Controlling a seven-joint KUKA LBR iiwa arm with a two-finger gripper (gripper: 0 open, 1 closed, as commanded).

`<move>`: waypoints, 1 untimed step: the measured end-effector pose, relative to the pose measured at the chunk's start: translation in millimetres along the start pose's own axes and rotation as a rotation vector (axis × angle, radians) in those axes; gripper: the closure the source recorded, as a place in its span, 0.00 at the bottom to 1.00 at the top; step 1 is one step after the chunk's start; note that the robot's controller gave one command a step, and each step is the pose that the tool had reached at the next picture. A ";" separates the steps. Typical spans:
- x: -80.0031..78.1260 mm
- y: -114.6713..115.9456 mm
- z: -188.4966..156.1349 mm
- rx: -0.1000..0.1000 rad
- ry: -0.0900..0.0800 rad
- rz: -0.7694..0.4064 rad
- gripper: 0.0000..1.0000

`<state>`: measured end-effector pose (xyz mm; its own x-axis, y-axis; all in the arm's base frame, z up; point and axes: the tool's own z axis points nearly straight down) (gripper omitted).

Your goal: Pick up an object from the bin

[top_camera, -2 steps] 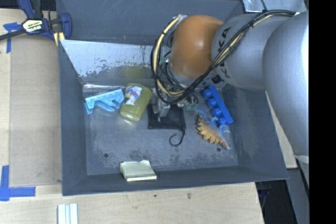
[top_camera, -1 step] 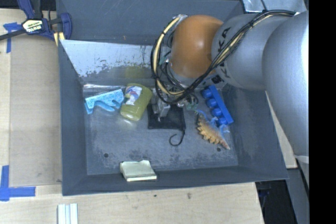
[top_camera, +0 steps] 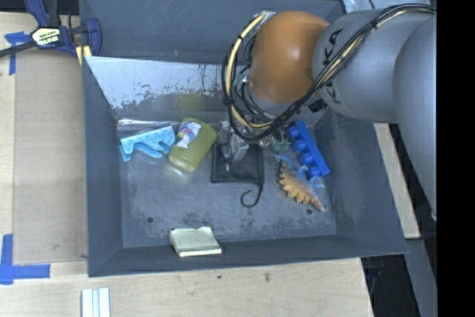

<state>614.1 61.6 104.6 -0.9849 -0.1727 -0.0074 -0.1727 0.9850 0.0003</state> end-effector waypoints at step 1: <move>-1.5 6.1 -47.3 0.000 -0.003 0.039 1.00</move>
Offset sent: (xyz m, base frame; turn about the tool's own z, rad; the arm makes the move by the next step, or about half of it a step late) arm 0.0042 -0.0013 0.0649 -0.0123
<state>614.2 67.8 151.9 -0.9909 -0.1340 -0.0106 -0.1340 0.9910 0.0005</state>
